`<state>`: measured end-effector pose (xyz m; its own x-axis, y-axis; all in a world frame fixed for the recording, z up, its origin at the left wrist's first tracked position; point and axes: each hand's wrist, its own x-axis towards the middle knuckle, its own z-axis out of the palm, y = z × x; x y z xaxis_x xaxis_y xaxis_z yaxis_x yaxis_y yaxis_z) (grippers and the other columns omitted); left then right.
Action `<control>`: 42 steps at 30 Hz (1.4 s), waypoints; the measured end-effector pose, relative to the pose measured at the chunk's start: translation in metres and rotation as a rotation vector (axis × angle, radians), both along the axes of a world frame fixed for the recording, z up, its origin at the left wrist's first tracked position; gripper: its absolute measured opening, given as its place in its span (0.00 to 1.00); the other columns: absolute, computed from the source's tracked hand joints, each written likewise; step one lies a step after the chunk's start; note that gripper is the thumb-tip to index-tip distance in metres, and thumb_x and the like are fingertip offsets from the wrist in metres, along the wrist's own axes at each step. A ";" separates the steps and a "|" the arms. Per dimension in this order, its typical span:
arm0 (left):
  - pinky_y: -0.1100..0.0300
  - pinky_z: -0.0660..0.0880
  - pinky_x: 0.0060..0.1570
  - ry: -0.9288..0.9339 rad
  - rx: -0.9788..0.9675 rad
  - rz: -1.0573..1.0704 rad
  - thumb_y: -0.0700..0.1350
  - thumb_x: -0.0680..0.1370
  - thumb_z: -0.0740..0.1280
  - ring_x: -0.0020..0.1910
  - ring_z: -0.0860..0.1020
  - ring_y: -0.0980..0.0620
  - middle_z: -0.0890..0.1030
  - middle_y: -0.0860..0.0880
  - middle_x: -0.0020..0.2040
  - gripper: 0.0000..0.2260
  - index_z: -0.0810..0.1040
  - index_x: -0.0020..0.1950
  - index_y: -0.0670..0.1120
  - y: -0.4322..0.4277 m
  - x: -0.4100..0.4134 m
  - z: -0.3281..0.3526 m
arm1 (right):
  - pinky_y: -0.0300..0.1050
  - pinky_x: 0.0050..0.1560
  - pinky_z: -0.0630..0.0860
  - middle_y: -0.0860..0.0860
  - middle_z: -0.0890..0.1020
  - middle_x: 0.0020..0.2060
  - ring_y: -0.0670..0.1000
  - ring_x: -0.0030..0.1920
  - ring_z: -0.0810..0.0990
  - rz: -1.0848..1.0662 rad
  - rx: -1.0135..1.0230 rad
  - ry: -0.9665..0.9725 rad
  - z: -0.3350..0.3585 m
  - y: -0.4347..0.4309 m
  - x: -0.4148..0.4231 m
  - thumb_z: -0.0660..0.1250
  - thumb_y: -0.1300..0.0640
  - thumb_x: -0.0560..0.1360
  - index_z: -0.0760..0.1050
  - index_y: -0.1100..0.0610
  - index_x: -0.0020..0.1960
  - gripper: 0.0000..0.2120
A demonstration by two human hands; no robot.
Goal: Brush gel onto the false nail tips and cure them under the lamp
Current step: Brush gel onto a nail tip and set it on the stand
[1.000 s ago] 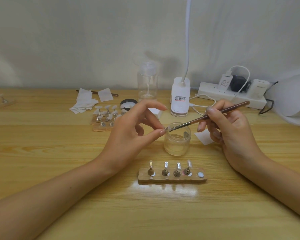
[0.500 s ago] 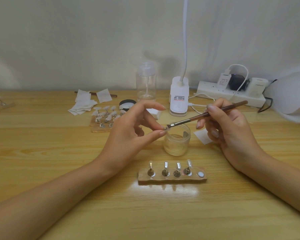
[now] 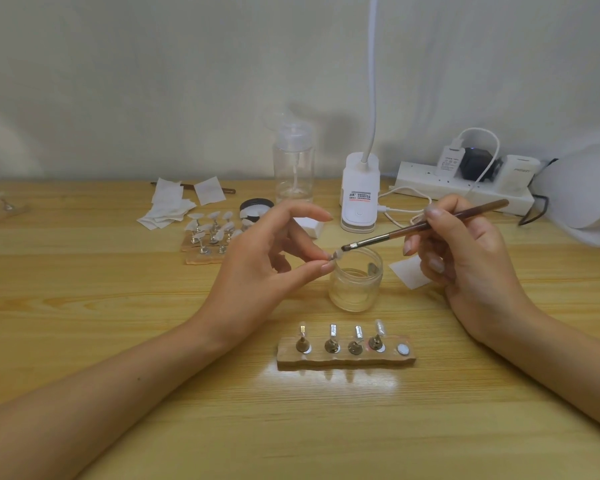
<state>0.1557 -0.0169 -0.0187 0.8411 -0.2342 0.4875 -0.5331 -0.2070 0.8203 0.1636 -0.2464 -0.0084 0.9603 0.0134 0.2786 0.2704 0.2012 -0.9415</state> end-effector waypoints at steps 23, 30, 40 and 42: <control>0.62 0.74 0.37 -0.001 -0.005 -0.003 0.44 0.72 0.76 0.45 0.84 0.51 0.83 0.54 0.39 0.18 0.78 0.59 0.53 -0.001 -0.001 0.003 | 0.36 0.24 0.58 0.53 0.80 0.29 0.45 0.24 0.64 -0.019 0.017 -0.007 0.001 0.001 -0.002 0.64 0.51 0.75 0.69 0.51 0.39 0.08; 0.64 0.73 0.37 -0.002 0.005 -0.004 0.43 0.73 0.76 0.45 0.83 0.53 0.83 0.55 0.39 0.18 0.78 0.60 0.53 -0.001 -0.001 0.003 | 0.35 0.23 0.58 0.54 0.82 0.31 0.45 0.23 0.65 0.040 -0.044 -0.037 0.001 0.002 -0.002 0.65 0.50 0.74 0.68 0.56 0.42 0.10; 0.63 0.73 0.37 -0.016 0.013 0.009 0.42 0.73 0.76 0.46 0.84 0.51 0.83 0.54 0.39 0.18 0.78 0.60 0.54 -0.001 -0.002 0.002 | 0.39 0.24 0.56 0.55 0.80 0.30 0.46 0.23 0.64 -0.017 -0.044 -0.011 0.000 0.002 -0.001 0.66 0.50 0.73 0.68 0.55 0.42 0.09; 0.61 0.74 0.36 -0.022 0.019 0.012 0.42 0.73 0.76 0.46 0.84 0.51 0.83 0.54 0.39 0.18 0.78 0.60 0.53 -0.001 -0.002 0.002 | 0.39 0.25 0.57 0.54 0.80 0.30 0.46 0.24 0.65 -0.017 -0.014 -0.025 0.001 0.001 -0.002 0.65 0.50 0.73 0.68 0.54 0.41 0.09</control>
<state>0.1541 -0.0176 -0.0163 0.8331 -0.2339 0.5013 -0.5482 -0.2286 0.8045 0.1620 -0.2455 -0.0074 0.9531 0.0011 0.3027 0.2974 0.1831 -0.9370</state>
